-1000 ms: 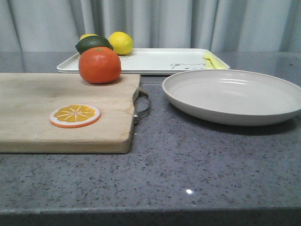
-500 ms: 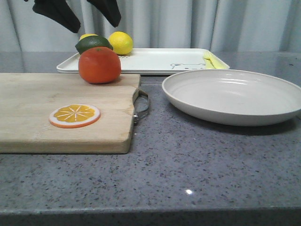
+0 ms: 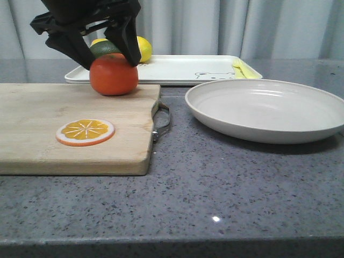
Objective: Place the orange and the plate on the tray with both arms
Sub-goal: 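Lower the left gripper onto the orange on the cutting board and grasp it, then lift the orange with the left gripper and carry it over the white plate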
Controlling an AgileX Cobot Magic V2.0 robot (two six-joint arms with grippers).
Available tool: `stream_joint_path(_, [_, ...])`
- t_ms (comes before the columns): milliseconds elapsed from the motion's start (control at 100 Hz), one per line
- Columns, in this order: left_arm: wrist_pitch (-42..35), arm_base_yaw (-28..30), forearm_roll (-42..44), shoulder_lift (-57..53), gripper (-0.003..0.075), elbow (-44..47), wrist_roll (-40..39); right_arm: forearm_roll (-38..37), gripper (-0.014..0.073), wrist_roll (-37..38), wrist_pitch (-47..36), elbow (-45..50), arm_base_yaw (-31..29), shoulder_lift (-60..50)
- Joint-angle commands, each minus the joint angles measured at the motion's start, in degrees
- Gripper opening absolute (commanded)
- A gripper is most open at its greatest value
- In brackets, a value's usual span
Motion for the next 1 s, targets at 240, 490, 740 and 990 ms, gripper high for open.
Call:
stream_joint_path(240, [-2.71,-0.45,-1.14,-2.61,0.0547,-2.12,-0.16,-0.22,-0.0060,-0.05,-5.87,-2.15,-0.15,0.56])
stream_joint_path(490, [-2.71,-0.45,-1.14,-2.61,0.0341,-2.12,-0.16,-0.22,-0.0060,-0.05,-5.87,-2.15,-0.15,0.56])
stream_joint_path(740, [-0.88,-1.02,-1.32,-2.61,0.0209,-4.37,-0.05,-0.22,-0.0060,-0.05,-5.87,-2.15,-0.15,0.56])
stream_joint_path(990, [-0.30,-8.41,-1.42,-2.48,0.0209,-9.63,1.71,-0.22,-0.0060,-0.05,-5.92,-2.15,-0.15,0.56])
